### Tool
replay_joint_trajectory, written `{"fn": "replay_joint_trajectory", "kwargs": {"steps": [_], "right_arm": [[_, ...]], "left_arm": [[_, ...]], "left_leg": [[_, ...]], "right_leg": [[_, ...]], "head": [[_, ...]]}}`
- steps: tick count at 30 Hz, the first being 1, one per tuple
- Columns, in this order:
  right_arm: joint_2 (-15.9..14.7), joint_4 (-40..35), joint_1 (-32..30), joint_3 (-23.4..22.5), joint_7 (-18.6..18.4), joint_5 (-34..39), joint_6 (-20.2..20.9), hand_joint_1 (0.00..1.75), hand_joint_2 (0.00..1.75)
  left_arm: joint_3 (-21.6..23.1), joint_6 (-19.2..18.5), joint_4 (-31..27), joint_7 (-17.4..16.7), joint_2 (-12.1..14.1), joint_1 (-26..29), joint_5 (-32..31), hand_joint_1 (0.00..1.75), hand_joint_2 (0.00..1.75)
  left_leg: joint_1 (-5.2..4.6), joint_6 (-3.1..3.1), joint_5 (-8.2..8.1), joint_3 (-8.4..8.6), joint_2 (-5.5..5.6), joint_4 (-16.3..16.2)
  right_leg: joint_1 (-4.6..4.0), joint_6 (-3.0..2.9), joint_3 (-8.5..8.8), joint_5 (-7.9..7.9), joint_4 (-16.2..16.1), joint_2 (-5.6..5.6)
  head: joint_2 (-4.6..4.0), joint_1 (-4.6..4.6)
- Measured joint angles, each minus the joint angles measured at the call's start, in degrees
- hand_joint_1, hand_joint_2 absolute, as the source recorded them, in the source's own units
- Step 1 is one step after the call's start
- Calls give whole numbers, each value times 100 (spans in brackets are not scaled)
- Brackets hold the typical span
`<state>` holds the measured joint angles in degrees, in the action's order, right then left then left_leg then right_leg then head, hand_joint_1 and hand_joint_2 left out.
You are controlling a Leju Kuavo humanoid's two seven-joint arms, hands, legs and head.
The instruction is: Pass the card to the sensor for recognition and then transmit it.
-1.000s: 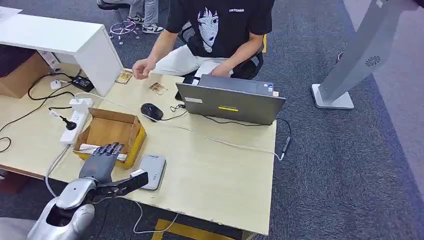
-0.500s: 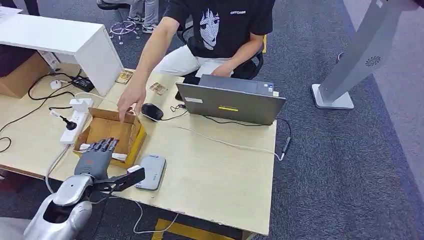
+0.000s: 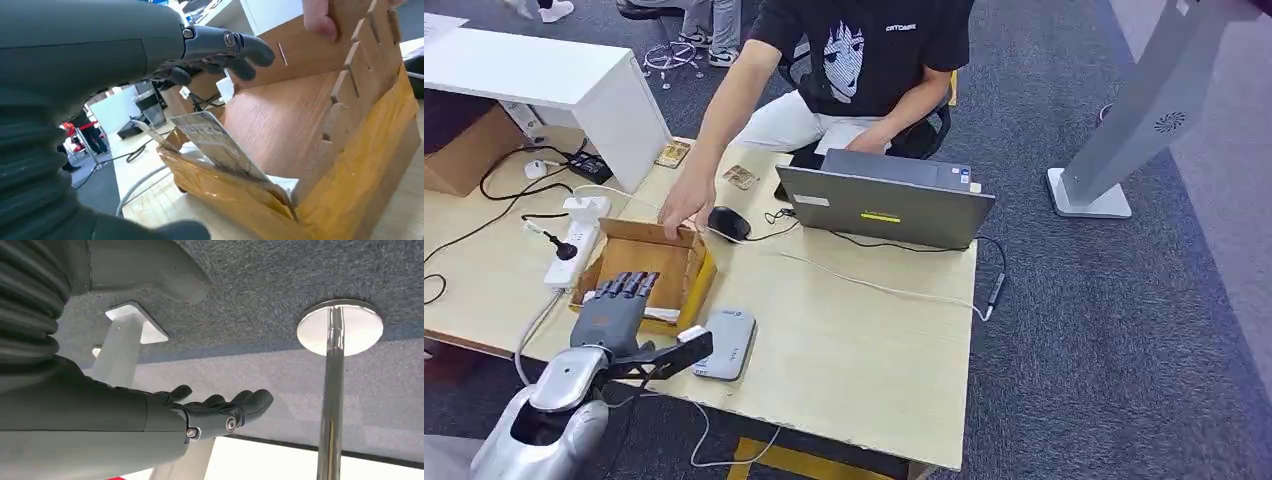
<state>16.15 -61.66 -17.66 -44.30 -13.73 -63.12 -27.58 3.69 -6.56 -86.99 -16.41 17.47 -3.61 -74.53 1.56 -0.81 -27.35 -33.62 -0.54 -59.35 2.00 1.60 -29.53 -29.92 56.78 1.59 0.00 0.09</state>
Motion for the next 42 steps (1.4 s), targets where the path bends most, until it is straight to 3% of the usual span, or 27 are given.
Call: {"fn": "replay_joint_trajectory", "kwargs": {"steps": [6, 42], "right_arm": [[0, -13, -9, 15, -7, 2, 0, 0, 175], [0, -98, -65, 120, -66, 11, 0, 0, 175]], "left_arm": [[0, 15, 0, 0, 0, -43, -11, 175, 175], [0, 28, 0, 0, -13, -75, -44, 175, 175]], "left_leg": [[0, 0, 0, 0, 0, 0], [0, 0, 0, -1, -3, 0]], "right_leg": [[0, 0, 0, 0, 0, 0], [0, 0, 0, 0, 0, -3]], "head": [[0, 0], [0, 0]]}}
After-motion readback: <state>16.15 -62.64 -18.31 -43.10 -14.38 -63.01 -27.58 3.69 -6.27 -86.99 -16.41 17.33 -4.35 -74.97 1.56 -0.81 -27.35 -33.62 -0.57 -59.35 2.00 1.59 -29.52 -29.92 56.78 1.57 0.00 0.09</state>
